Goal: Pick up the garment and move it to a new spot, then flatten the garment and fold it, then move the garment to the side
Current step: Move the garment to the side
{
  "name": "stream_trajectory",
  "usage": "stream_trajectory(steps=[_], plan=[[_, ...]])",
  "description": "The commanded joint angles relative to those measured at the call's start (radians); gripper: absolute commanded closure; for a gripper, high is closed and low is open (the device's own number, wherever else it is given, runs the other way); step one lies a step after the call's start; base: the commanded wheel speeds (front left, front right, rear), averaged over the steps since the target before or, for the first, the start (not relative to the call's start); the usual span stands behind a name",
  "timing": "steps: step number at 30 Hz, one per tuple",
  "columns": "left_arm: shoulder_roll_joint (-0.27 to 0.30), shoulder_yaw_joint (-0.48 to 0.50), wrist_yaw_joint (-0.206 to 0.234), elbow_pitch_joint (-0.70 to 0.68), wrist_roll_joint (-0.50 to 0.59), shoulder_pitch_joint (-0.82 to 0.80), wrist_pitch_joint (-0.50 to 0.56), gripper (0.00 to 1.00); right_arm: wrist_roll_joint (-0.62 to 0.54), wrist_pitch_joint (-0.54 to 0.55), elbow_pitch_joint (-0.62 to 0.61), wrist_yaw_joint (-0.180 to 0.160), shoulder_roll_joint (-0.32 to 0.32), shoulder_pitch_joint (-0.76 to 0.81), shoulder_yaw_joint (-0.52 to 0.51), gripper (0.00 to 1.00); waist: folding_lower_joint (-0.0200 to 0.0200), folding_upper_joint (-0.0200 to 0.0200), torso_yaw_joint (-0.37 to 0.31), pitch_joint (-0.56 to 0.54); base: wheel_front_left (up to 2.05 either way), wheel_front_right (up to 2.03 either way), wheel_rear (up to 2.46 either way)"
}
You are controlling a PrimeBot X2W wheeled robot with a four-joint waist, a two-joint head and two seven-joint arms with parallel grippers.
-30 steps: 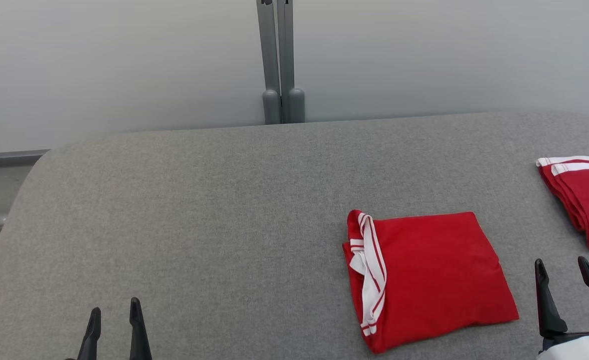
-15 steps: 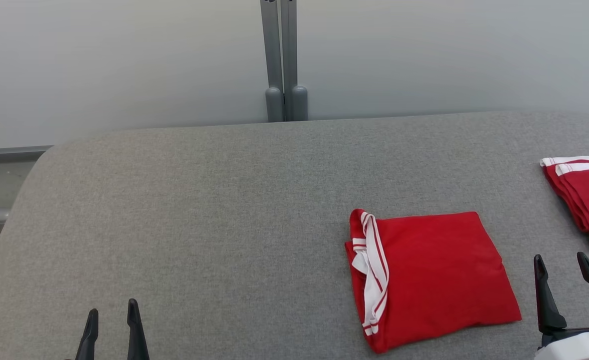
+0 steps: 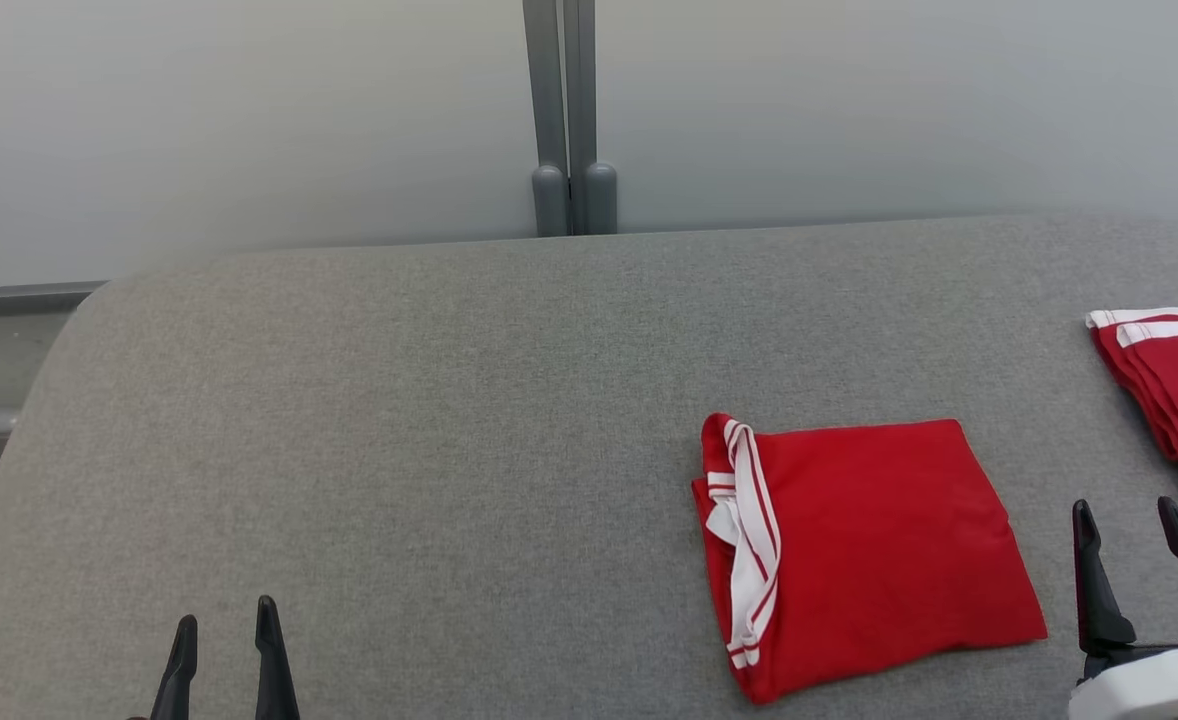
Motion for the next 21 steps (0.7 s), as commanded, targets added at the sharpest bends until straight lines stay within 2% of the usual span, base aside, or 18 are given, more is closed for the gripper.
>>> stream_trajectory(steps=[1,4,9,15,19,21], plan=[[0.002,0.002,-0.007,-0.004,0.012,-0.008,-0.005,0.00,0.027,-0.004,0.026,0.000,-0.017,-0.028,0.015,0.00,0.0000,0.0000,0.005,0.011,0.00,0.00,0.00],[0.002,-0.006,-0.015,0.003,0.023,-0.018,-0.005,0.00,0.105,0.049,0.154,0.000,-0.069,-0.087,0.089,0.00,0.0000,0.0000,0.016,0.024,0.00,0.00,0.00],[0.002,-0.019,-0.024,0.010,0.021,-0.038,-0.005,0.00,0.223,0.248,0.327,0.000,-0.141,-0.223,0.154,0.00,0.0000,0.0000,0.048,0.057,0.00,0.00,0.00],[0.002,-0.023,-0.023,0.018,0.019,-0.048,-0.005,0.00,0.308,0.380,0.469,0.000,-0.165,-0.334,0.245,0.00,0.0000,0.0000,0.082,0.081,0.00,0.00,0.00],[0.002,-0.023,-0.029,0.020,0.023,-0.057,-0.005,0.00,0.330,0.444,0.562,-0.001,-0.169,-0.395,0.262,0.00,0.0000,0.0000,0.086,0.100,0.00,0.00,0.00],[0.002,-0.018,-0.030,0.017,0.021,-0.066,-0.005,0.00,0.347,0.471,0.601,0.000,-0.151,-0.432,0.260,0.00,0.0000,0.0000,0.077,0.111,0.00,0.00,0.00]])
